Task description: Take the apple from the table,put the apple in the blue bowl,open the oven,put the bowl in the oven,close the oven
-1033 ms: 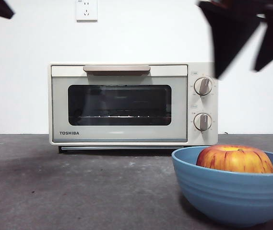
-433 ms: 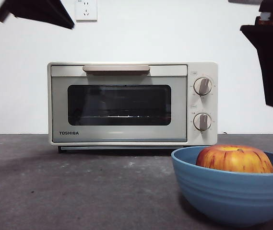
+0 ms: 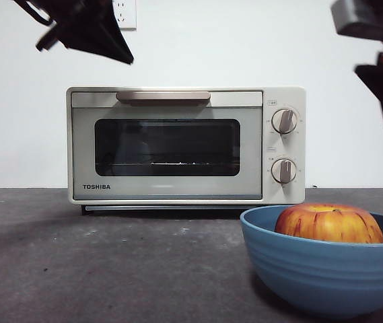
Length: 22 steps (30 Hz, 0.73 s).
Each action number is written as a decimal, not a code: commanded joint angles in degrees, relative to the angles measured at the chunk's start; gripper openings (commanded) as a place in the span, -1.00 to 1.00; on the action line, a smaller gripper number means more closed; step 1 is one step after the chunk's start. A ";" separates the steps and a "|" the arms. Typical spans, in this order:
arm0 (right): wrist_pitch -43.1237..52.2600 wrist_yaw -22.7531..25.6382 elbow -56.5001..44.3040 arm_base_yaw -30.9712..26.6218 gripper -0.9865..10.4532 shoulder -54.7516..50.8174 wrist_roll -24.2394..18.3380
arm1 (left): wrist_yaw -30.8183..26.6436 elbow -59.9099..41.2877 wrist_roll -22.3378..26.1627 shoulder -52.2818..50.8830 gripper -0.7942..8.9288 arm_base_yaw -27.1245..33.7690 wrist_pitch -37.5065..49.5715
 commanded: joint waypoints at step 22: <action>-1.36 0.04 -0.76 0.31 -0.01 -11.91 4.68 | -6.25 1.53 4.33 9.44 -0.82 -4.90 3.50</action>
